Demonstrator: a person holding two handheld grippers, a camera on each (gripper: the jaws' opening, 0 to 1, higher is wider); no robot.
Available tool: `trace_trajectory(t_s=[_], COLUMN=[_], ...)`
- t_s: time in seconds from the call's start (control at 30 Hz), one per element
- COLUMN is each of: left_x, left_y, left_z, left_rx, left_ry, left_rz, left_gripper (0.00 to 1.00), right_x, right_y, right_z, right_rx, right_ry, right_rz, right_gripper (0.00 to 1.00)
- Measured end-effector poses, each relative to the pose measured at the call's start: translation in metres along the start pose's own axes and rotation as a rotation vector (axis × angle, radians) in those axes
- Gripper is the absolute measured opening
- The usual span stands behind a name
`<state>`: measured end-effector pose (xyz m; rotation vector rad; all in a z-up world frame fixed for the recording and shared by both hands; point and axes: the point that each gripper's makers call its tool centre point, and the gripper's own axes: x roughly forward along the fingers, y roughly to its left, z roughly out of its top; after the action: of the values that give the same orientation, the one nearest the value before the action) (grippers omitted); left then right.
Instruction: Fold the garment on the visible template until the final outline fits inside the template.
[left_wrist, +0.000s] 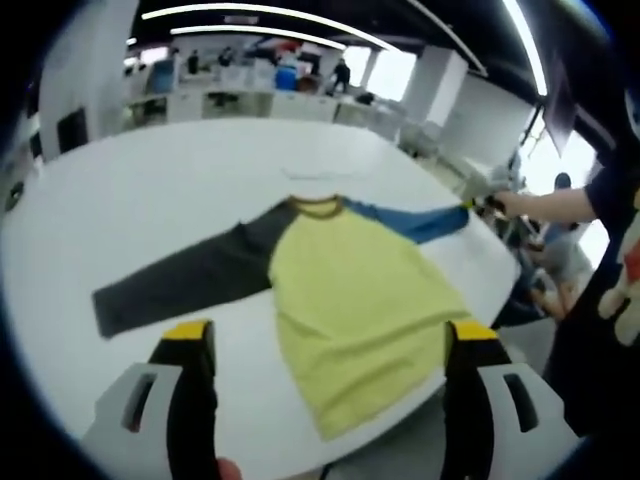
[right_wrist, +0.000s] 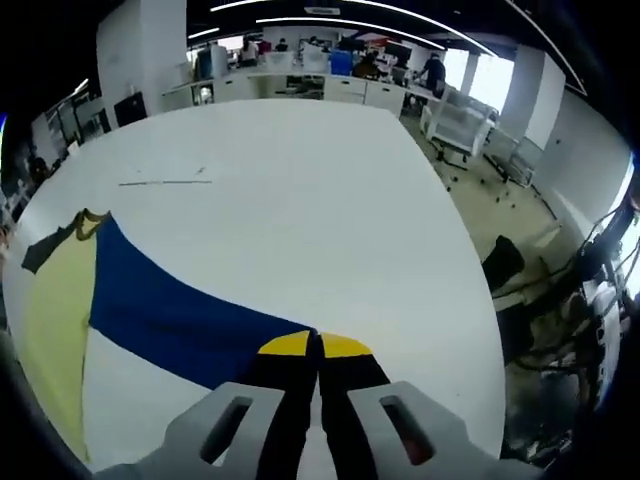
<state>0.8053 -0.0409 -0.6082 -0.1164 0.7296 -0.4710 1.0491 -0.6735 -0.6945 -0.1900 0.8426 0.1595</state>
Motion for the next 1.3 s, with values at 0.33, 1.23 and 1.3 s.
trace_trajectory(t_s=[0.33,1.23,1.3], left_x=[-0.016,-0.041,-0.043], left_y=[-0.006,-0.010,-0.008], left_z=[-0.003,-0.017,-0.018], left_rx=[0.010,0.052,0.048], left_ry=[-0.041,-0.059,-0.063], left_rz=[-0.022,-0.069,-0.068], left_gripper=[0.90,0.91,0.91], right_x=[-0.064,-0.137,-0.140], right_y=[0.068,0.242,0.254], right_z=[0.030,0.158,0.163], right_rx=[-0.179,0.104,0.102], right_ry=[-0.035,-0.234,-0.238], right_rz=[0.082,0.578,0.587], right_gripper=[0.02,0.01,0.01])
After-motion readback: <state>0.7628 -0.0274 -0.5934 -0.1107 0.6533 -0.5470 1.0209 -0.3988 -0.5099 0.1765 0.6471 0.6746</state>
